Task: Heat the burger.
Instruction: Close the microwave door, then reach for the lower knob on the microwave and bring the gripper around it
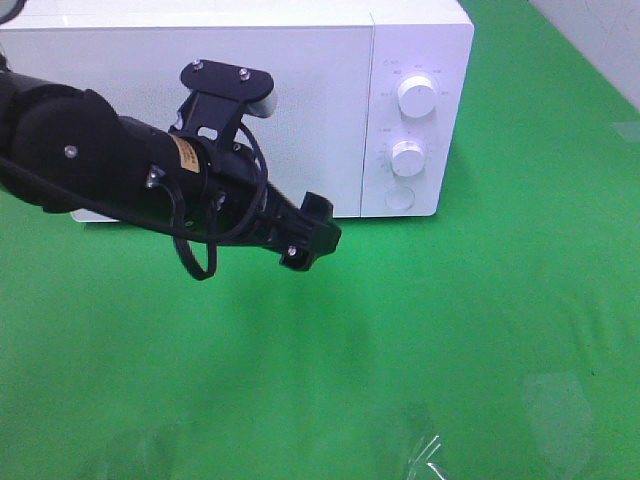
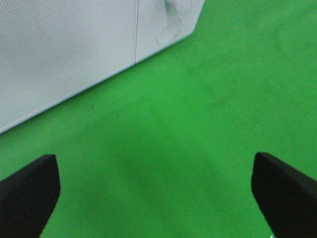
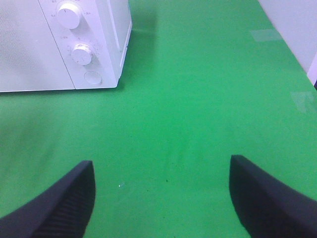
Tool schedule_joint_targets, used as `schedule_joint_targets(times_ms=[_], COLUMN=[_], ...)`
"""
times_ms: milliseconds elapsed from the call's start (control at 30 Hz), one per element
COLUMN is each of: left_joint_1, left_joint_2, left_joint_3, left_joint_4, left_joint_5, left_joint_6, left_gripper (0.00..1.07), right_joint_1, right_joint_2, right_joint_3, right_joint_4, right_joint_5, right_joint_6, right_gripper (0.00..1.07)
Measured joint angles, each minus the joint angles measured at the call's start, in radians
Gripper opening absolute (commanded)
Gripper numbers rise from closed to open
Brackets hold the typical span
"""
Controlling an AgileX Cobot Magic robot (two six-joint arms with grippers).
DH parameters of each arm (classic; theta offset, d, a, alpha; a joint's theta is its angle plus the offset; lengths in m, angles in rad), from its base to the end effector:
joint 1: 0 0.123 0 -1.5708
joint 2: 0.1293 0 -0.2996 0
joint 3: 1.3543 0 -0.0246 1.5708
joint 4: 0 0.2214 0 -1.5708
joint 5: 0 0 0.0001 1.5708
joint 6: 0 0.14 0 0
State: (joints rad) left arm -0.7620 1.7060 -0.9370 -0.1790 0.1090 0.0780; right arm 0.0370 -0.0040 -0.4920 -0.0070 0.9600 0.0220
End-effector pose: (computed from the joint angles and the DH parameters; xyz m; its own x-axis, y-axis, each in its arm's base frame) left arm 0.2617 -0.2535 0.1923 -0.5807 0.4163 -0.6996 0.6454 0.7592 -0.0840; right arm 0.0042 -0.0007 0.2513 -0.3682 0.0044 -0.9297 -0.0250 0.9996 0.0146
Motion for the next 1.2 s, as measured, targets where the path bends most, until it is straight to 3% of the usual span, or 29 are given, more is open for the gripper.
schedule_joint_targets(times_ms=[467,567,667,700,767,867,900,933,967,1200], left_joint_1=[0.020,0.084,0.207,0.207,0.370,0.403,0.484,0.484,0.548,0.705], left_joint_2=[-0.169,-0.206,-0.248,-0.248,-0.292,-0.302,-0.325,-0.325,-0.353,-0.481], left_joint_3=[0.000,0.000,0.000,0.000,0.000,0.000,0.000,0.000,0.000,0.000], left_joint_4=[-0.005,-0.008,-0.008,-0.008,-0.008,-0.008,-0.007,-0.007,-0.005,0.051], left_joint_5=[0.486,0.555,0.660,0.660,0.771,0.796,0.856,0.856,0.910,1.023], left_joint_6=[-0.013,-0.042,-0.055,-0.055,-0.056,-0.056,-0.056,-0.056,-0.055,-0.052], left_gripper=[0.98,0.98,0.98,0.98,0.98,0.98,0.98,0.98,0.98,0.98], right_joint_1=[0.000,0.000,0.000,0.000,0.000,0.000,0.000,0.000,0.000,0.000], right_joint_2=[0.000,0.000,0.000,0.000,0.000,0.000,0.000,0.000,0.000,0.000], right_joint_3=[0.000,0.000,0.000,0.000,0.000,0.000,0.000,0.000,0.000,0.000], right_joint_4=[0.000,0.000,0.000,0.000,0.000,0.000,0.000,0.000,0.000,0.000], right_joint_5=[0.000,0.000,0.000,0.000,0.000,0.000,0.000,0.000,0.000,0.000], right_joint_6=[0.000,0.000,0.000,0.000,0.000,0.000,0.000,0.000,0.000,0.000], right_gripper=[0.75,0.75,0.75,0.75,0.75,0.75,0.75,0.75,0.75,0.75])
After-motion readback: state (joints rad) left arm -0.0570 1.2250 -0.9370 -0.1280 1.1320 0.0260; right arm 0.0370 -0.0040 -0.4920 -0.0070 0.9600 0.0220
